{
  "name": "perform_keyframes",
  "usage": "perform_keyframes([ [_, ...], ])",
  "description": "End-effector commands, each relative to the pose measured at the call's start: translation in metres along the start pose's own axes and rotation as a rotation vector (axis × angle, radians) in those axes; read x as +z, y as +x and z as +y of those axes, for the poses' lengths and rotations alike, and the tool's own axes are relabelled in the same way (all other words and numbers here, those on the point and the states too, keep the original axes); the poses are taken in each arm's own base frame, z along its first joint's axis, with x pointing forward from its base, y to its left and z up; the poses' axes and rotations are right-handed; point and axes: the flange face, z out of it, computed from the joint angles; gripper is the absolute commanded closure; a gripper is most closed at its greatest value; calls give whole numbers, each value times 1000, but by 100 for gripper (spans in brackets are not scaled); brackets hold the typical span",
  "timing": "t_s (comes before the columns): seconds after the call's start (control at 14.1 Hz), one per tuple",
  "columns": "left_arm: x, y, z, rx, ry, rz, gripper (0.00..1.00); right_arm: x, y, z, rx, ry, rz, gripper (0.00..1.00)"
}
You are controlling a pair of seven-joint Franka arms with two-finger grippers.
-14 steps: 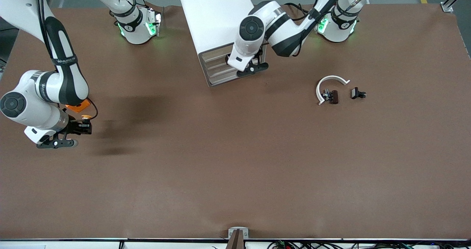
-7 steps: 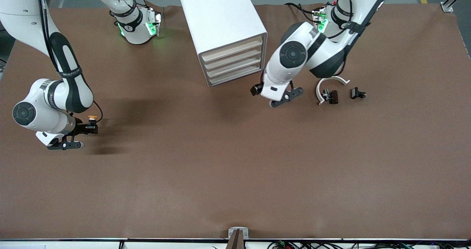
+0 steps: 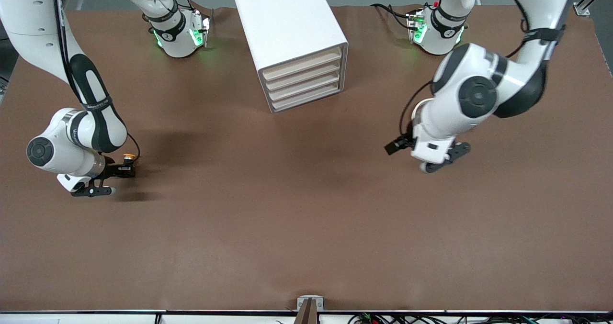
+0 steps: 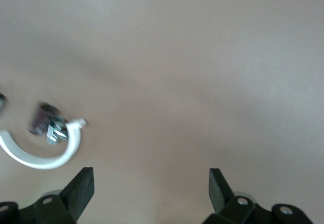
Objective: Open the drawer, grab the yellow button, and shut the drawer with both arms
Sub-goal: 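Set the button beside the orange block while the left gripper returns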
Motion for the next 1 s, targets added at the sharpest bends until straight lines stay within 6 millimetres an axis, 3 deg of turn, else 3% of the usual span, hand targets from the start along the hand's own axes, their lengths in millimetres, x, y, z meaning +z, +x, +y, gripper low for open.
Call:
perform_keyframes([
  [0.0, -43, 24, -42, 50, 9, 55, 0, 0, 3, 4, -3, 20, 16, 72],
  [0.14, -67, 49, -69, 81, -4, 66, 0, -1, 4, 3, -4, 19, 18, 0],
  [0.43, -134, 84, -124, 105, -9, 68, 0, -16, 5, -1, -6, 22, 19, 0],
  [0.57, -148, 91, -144, 145, -2, 64, 0, -40, 4, -6, -8, 36, -3, 0],
  [0.71, -168, 81, -156, 184, 20, 107, 0, -67, 2, -21, -23, 45, -16, 0],
  [0.92, -174, 73, -171, 318, 103, 113, 0, -109, -4, -39, 26, 55, -24, 0],
])
